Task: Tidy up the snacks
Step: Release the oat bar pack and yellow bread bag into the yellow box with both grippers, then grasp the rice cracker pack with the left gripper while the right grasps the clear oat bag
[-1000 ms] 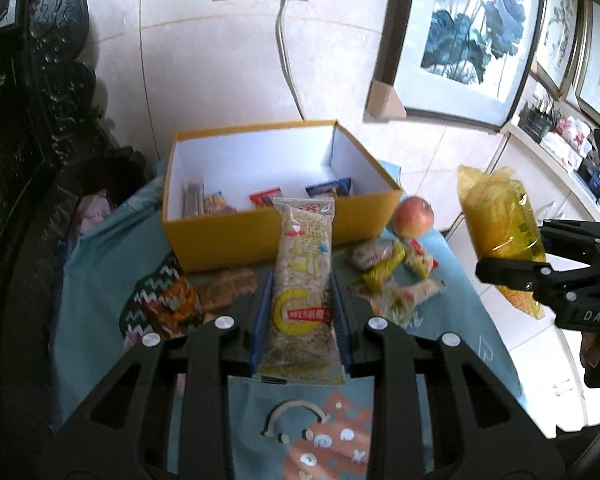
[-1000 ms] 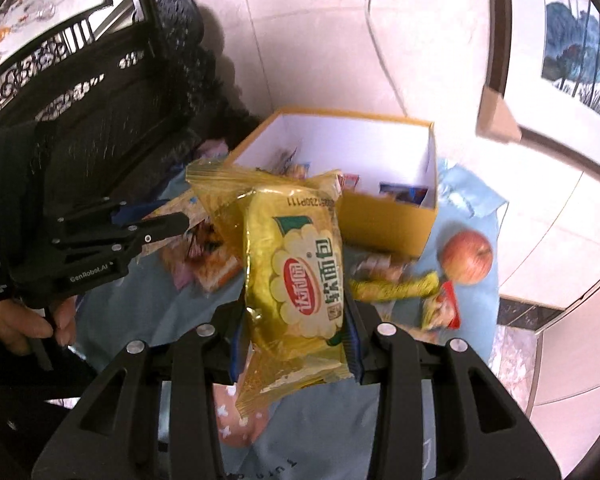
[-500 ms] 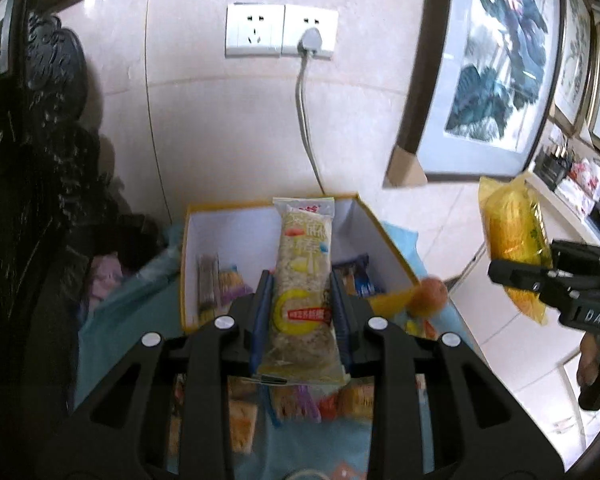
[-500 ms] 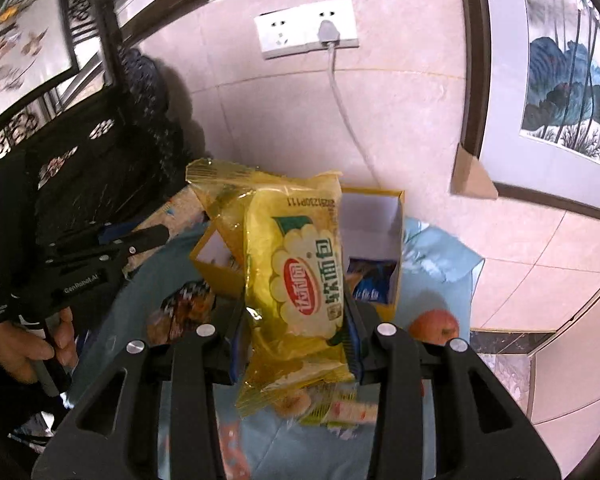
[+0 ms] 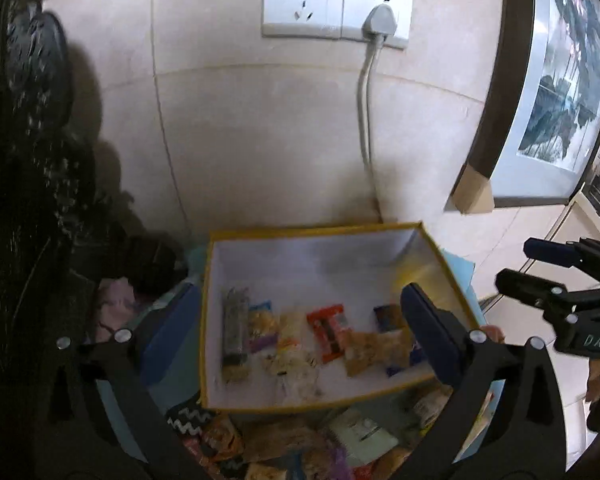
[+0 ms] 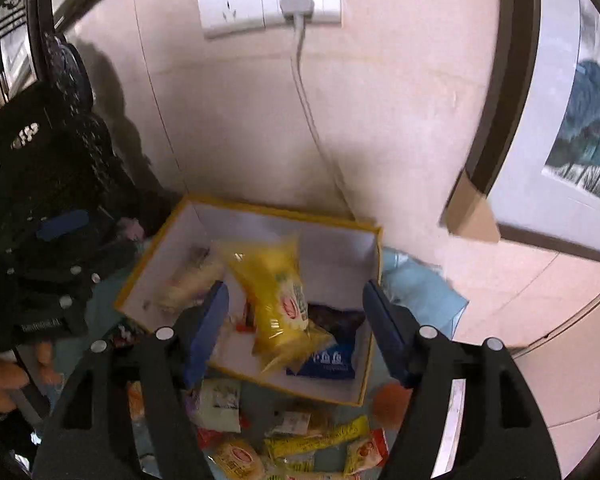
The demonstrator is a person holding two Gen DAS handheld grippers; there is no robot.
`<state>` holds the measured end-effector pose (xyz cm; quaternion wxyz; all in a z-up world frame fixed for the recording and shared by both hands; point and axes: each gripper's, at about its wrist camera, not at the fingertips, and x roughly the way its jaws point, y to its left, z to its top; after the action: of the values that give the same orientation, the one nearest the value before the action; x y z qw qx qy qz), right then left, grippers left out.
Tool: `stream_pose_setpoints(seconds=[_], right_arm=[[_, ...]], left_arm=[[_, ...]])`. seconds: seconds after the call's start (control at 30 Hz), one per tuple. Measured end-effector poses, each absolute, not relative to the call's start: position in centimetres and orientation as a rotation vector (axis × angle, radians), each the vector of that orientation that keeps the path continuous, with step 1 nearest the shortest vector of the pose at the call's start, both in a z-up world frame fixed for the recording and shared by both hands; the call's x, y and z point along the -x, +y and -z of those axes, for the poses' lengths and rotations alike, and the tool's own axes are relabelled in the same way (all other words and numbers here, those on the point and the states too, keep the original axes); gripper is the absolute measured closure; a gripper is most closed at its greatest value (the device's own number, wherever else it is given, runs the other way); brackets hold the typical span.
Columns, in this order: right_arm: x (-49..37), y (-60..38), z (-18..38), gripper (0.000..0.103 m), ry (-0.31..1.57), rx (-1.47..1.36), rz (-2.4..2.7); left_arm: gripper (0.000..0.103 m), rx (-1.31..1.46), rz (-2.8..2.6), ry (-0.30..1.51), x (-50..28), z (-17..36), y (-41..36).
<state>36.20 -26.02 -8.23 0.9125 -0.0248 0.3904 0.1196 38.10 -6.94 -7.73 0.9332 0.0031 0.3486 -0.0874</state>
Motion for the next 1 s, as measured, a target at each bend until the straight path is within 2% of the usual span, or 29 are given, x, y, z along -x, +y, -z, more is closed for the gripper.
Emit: stream_pose_setpoints(seconds=[0.27, 0.4, 0.67, 1.0], right_arm=[[-31.5, -28.3, 14.4, 0.033, 0.945, -0.039, -0.222], [-27.9, -28.6, 18.7, 0.033, 1.031, -0.056, -0.185], [-23.1, -31.0, 25.8, 0.033, 1.172, -0.145, -0.033], [-22.7, -30.4, 27.7, 0.033, 1.205, -0.198, -0.003]], left_arm=[[0.002, -0.012, 0.151, 0.754, -33.1, 11.9, -4.0], [0.002, 0.037, 0.130, 0.840, -29.9, 16.1, -2.5], [0.002, -0.066, 0.117, 0.990, -25.3, 24.1, -2.8], [0.002, -0.176, 0.148, 0.997, -25.7, 27.0, -3.9]])
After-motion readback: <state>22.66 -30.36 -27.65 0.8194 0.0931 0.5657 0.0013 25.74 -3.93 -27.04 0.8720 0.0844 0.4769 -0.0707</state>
